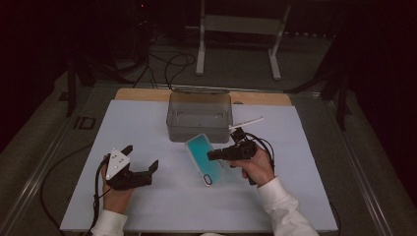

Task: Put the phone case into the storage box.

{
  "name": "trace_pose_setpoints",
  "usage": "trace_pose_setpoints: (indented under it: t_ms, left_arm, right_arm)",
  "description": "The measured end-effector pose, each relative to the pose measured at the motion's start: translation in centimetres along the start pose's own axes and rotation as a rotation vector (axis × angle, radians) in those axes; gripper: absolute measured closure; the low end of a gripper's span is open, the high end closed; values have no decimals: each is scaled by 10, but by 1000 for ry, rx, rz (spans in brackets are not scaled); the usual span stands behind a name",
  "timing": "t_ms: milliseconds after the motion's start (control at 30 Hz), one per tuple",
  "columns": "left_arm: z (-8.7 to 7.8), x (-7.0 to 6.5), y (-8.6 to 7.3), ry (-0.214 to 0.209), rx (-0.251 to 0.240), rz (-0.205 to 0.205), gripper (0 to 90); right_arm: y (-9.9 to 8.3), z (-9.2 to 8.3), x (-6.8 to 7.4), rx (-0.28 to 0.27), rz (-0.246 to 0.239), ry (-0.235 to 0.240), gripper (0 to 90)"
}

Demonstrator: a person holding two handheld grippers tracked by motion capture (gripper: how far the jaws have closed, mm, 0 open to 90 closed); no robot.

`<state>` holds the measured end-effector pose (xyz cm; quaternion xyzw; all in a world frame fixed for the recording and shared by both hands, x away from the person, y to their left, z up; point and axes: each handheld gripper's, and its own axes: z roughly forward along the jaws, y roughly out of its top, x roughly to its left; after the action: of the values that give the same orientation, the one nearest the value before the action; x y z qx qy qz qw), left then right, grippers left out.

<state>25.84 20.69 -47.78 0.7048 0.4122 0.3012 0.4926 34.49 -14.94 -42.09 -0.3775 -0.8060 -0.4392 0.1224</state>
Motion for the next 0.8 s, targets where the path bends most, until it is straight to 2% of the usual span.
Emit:
trace_pose_setpoints:
  t_ms: [300,600,800]
  left_arm:
    - [-9,8,-9,39,-3,-9,4]
    - [-11,11,-13,52,5,-17,4]
    - [-10,12,-14,59,20,-29,4]
  right_arm:
    - [5,2,5,-4,-4,-2,816]
    - [14,0,9,-16,-2,-13,816]
    - [17,-2,6,-22,13,-18,815]
